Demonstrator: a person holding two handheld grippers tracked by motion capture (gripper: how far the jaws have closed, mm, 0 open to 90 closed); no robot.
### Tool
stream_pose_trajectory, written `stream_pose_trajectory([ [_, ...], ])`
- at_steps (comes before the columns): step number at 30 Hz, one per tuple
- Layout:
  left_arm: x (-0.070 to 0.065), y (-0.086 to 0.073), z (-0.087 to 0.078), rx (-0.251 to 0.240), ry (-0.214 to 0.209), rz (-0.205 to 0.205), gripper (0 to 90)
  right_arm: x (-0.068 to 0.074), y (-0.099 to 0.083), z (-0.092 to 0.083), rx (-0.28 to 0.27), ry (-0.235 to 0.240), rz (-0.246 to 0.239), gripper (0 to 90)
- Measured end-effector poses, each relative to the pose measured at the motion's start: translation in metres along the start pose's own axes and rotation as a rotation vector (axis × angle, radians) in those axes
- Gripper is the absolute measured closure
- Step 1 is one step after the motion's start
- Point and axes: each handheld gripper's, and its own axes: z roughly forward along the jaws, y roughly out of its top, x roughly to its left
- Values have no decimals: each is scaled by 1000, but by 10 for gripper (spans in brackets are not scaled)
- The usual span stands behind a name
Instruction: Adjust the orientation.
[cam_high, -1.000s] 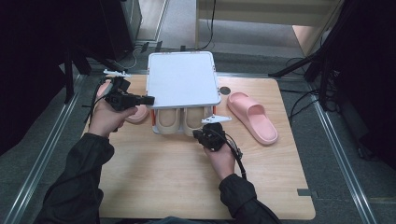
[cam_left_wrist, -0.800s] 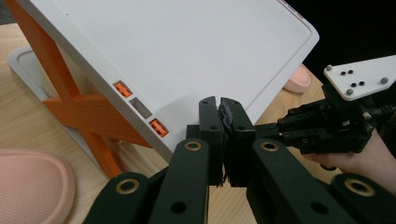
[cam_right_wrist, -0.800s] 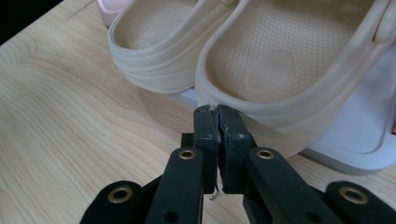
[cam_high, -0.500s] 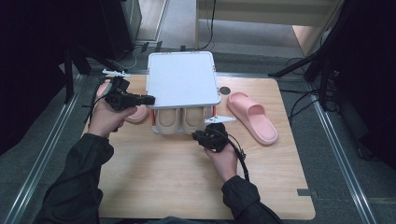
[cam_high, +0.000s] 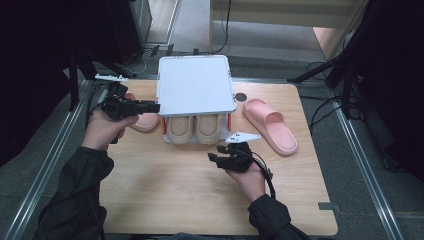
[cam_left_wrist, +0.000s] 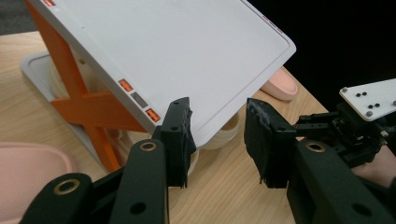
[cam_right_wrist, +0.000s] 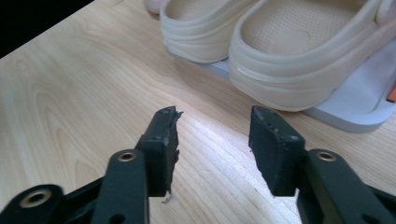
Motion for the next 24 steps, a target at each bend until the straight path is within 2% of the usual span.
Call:
stream_pose_trajectory([
  [3,2,-3,-8,-11,14,-9,600,0,0,-6,0,26,-20,480],
  [6,5,-7,-14,-16,30,-26,598,0,-2,-14,-13,26,-40,450],
  [8,7,-10,-17,-13,51,-29,600,-1,-3,-17,-2,49,-11,441],
  [10,9,-13,-20,-11,61,-39,602,-2,-4,-21,5,64,-7,439],
  [13,10,-17,-23,-10,84,-43,602,-3,-5,-25,10,70,-22,430],
  [17,11,-22,-27,-12,92,-50,609,-7,-5,-33,16,77,-37,420],
  [19,14,-25,-28,-11,86,-61,655,-9,-7,-38,17,75,-39,417],
  [21,16,-28,-30,-28,110,-70,733,-12,-11,-42,19,74,-41,417],
  [24,22,-32,-30,-19,115,-74,771,-15,-14,-46,28,73,-37,417],
])
